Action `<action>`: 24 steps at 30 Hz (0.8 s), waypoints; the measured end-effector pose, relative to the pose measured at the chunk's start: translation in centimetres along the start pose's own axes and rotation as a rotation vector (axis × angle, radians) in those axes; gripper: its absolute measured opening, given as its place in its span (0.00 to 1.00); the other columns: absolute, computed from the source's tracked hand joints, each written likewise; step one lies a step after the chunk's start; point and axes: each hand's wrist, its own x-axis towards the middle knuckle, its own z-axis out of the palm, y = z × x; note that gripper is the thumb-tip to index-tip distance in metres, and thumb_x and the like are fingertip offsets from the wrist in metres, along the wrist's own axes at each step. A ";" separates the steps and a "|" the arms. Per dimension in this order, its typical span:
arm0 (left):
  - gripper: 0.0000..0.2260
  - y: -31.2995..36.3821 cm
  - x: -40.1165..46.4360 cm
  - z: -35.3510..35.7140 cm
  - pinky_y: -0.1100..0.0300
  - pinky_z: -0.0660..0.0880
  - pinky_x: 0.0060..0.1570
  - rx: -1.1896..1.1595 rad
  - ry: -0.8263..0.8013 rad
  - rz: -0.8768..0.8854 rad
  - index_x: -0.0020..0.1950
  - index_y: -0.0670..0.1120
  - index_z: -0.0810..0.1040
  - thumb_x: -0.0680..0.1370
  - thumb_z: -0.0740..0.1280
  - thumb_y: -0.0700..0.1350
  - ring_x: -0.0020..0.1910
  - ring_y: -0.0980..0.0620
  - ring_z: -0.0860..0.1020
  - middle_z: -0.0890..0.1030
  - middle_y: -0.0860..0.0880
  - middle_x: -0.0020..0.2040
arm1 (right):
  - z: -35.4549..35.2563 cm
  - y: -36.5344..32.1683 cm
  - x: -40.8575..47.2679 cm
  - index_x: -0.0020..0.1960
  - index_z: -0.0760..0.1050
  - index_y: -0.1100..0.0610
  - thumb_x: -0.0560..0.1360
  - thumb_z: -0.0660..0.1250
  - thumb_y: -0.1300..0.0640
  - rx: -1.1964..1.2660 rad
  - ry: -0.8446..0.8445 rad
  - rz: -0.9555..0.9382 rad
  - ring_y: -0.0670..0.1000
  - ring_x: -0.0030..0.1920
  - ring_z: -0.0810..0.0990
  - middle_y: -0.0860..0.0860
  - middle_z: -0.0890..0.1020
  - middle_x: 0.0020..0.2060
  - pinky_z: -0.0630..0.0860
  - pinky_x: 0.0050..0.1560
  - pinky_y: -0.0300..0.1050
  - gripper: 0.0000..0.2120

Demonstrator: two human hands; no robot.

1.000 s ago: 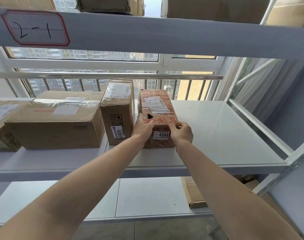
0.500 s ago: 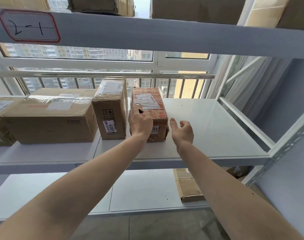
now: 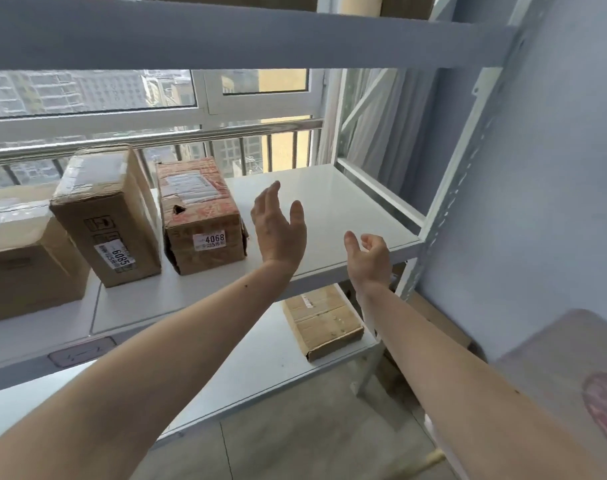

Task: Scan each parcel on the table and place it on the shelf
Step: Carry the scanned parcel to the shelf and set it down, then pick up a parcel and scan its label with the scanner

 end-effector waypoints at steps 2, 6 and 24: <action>0.21 0.6 -1.7 1.6 0.61 0.57 0.70 -0.028 -0.083 -0.015 0.75 0.44 0.66 0.82 0.62 0.43 0.74 0.48 0.63 0.68 0.46 0.73 | -2.5 1.2 -0.4 0.69 0.70 0.59 0.80 0.64 0.43 -0.009 0.051 0.036 0.56 0.65 0.75 0.54 0.77 0.65 0.73 0.62 0.47 0.26; 0.21 2.1 -5.9 4.9 0.58 0.58 0.72 -0.056 -0.229 -0.014 0.75 0.45 0.66 0.82 0.62 0.44 0.73 0.49 0.63 0.68 0.47 0.74 | -7.8 3.8 -2.1 0.68 0.71 0.62 0.80 0.64 0.45 -0.047 0.179 0.083 0.56 0.64 0.76 0.56 0.78 0.65 0.72 0.64 0.49 0.24; 0.21 18.3 -33.1 21.7 0.55 0.59 0.73 -0.286 -0.826 0.075 0.76 0.45 0.64 0.83 0.60 0.46 0.75 0.50 0.61 0.64 0.49 0.75 | -40.9 15.2 -11.1 0.59 0.76 0.60 0.77 0.66 0.46 -0.074 0.703 0.338 0.52 0.53 0.77 0.54 0.79 0.49 0.68 0.49 0.44 0.20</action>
